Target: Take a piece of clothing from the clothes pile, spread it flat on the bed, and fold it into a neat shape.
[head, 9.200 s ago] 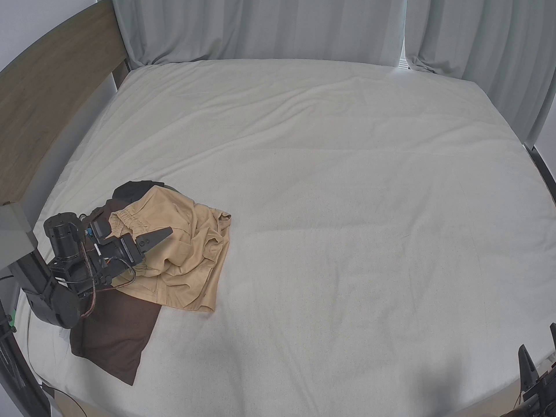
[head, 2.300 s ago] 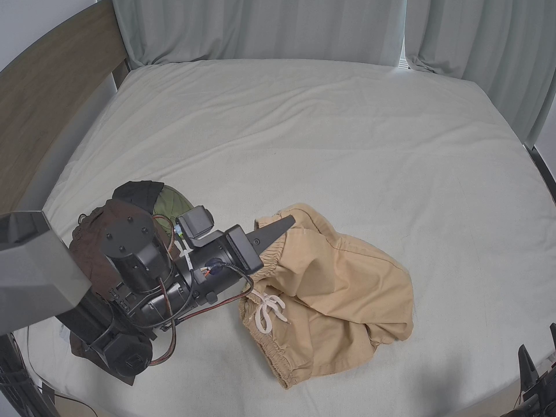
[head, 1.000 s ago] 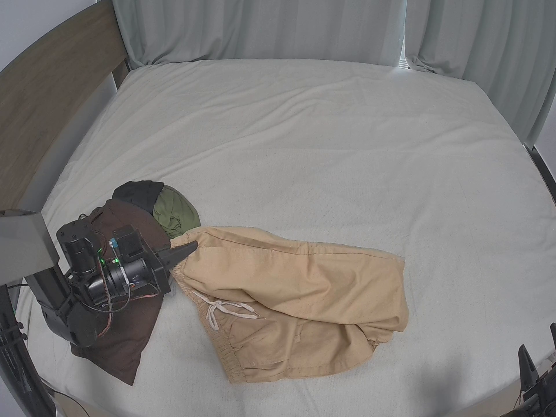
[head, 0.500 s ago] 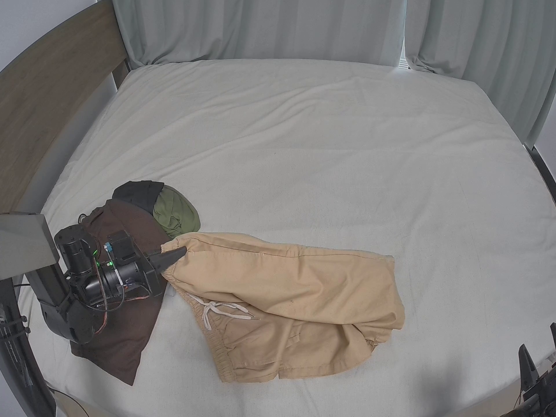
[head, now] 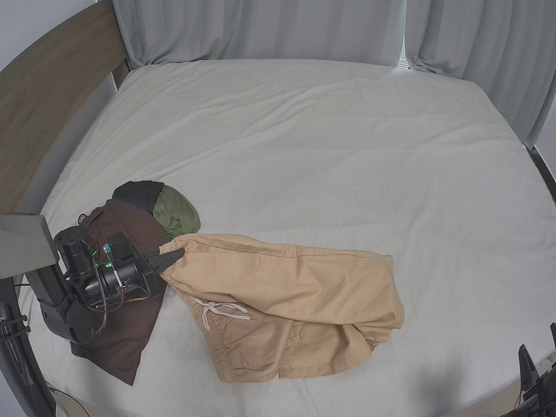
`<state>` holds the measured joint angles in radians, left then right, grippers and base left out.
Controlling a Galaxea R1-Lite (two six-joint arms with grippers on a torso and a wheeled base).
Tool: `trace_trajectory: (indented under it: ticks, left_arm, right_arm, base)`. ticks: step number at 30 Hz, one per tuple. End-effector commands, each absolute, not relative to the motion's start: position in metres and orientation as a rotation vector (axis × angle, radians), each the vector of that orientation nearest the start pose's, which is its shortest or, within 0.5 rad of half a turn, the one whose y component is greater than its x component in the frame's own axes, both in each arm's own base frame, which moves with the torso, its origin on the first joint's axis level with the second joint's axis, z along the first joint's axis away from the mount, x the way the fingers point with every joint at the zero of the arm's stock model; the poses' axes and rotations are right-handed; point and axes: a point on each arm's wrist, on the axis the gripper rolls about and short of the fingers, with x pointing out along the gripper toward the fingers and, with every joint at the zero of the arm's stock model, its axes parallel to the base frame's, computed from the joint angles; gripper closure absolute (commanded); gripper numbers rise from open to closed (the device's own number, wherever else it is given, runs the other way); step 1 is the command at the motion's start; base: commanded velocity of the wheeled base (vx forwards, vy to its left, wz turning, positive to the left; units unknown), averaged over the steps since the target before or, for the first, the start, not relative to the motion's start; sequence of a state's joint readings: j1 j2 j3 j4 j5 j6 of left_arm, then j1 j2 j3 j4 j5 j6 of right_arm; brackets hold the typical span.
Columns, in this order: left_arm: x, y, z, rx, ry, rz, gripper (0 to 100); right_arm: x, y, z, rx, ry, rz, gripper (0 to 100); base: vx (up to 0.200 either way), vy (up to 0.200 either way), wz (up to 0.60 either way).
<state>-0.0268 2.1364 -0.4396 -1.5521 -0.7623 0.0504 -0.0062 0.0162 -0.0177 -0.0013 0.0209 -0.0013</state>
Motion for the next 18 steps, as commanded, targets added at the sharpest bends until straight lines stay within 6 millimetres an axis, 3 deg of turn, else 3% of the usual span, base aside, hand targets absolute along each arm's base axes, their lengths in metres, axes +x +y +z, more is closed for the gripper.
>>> trace_trajectory:
  ticks: [1,8,9,10,12,18]
  left_arm:
    - [0.309,-0.024,0.054,-0.007,0.125,-0.792,100]
    - [0.309,-0.024,0.054,-0.005,0.124,-0.790,100]
    - [0.308,-0.024,0.054,-0.004,0.125,-0.791,100]
    - [0.309,-0.024,0.054,-0.004,0.124,-0.791,100]
    - [0.308,-0.024,0.054,-0.003,0.126,-0.792,100]
    - [0.309,-0.024,0.051,-0.007,0.135,-0.791,100]
  right_arm:
    - [-0.023,0.001,0.076,-0.005,0.000,0.015,0]
    - [-0.024,0.001,0.081,-0.016,-0.034,0.023,0]
    - [-0.032,0.001,0.123,-0.020,-0.196,0.021,0]
    - [-0.032,0.001,0.138,-0.020,-0.201,0.024,0]
    - [-0.028,0.001,0.150,-0.018,-0.183,0.035,0]
    - [-0.018,0.001,0.158,-0.016,-0.123,0.031,0]
  base:
    - [0.000,0.000,0.00]
    - [0.000,0.000,0.00]
    - [0.000,0.000,0.00]
    - [0.000,0.000,0.00]
    - [0.000,0.000,0.00]
    - [0.000,0.000,0.00]
